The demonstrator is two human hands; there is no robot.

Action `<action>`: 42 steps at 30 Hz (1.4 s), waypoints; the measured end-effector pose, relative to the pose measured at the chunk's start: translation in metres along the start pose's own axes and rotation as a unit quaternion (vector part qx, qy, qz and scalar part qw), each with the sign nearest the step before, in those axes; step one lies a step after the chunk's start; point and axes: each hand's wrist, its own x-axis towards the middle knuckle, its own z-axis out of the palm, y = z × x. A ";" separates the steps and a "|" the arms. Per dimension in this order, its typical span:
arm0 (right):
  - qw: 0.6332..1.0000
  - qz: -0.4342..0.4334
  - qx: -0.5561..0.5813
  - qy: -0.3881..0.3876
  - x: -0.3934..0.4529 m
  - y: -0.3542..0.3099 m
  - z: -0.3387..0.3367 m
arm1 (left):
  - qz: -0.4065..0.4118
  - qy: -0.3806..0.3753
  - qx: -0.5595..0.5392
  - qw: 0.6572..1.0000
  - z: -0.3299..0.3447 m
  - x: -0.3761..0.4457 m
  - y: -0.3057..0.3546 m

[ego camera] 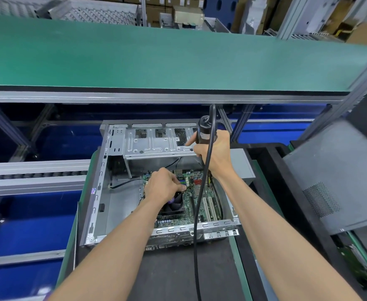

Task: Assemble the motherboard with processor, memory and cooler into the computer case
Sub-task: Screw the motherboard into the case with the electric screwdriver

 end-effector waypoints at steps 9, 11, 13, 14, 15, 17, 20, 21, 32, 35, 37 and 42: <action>1.000 -0.001 -0.009 0.009 0.005 0.003 -0.001 | 0.001 -0.001 -0.001 1.000 0.001 0.003 -0.003; 1.000 -0.001 -0.008 0.014 0.006 0.006 -0.001 | 0.002 -0.003 -0.001 1.000 0.001 0.003 -0.002; 1.000 0.003 -0.007 0.015 0.007 0.008 -0.003 | 0.002 -0.001 0.001 1.000 0.001 0.003 -0.002; 1.000 0.004 -0.006 0.015 0.007 0.008 -0.003 | 0.003 0.000 0.001 1.000 0.001 0.003 -0.002; 1.000 0.003 -0.006 0.016 0.007 0.009 -0.003 | 0.004 0.001 0.000 1.000 0.001 0.003 -0.002; 1.000 -0.001 -0.011 0.018 0.007 0.009 -0.002 | 0.006 0.000 0.004 1.000 0.002 0.004 -0.002; 1.000 0.000 -0.018 0.016 0.006 0.008 0.000 | 0.003 0.003 0.005 1.000 0.003 0.004 -0.003; 1.000 0.002 -0.015 0.019 0.006 0.008 -0.001 | 0.001 0.006 0.004 1.000 0.004 0.004 -0.003; 0.999 0.013 -0.016 0.025 0.001 0.001 0.004 | 0.003 0.008 0.019 1.000 0.004 0.003 -0.006; 1.000 0.015 -0.012 0.023 -0.001 -0.003 0.004 | 0.013 0.005 0.019 1.000 0.003 0.001 -0.004; 1.000 0.007 -0.016 0.020 -0.004 -0.005 0.001 | 0.017 0.009 0.029 0.999 0.001 -0.001 -0.003; 0.999 -0.005 0.022 0.044 -0.014 -0.007 -0.013 | 0.006 0.025 -0.168 0.985 -0.011 -0.006 -0.007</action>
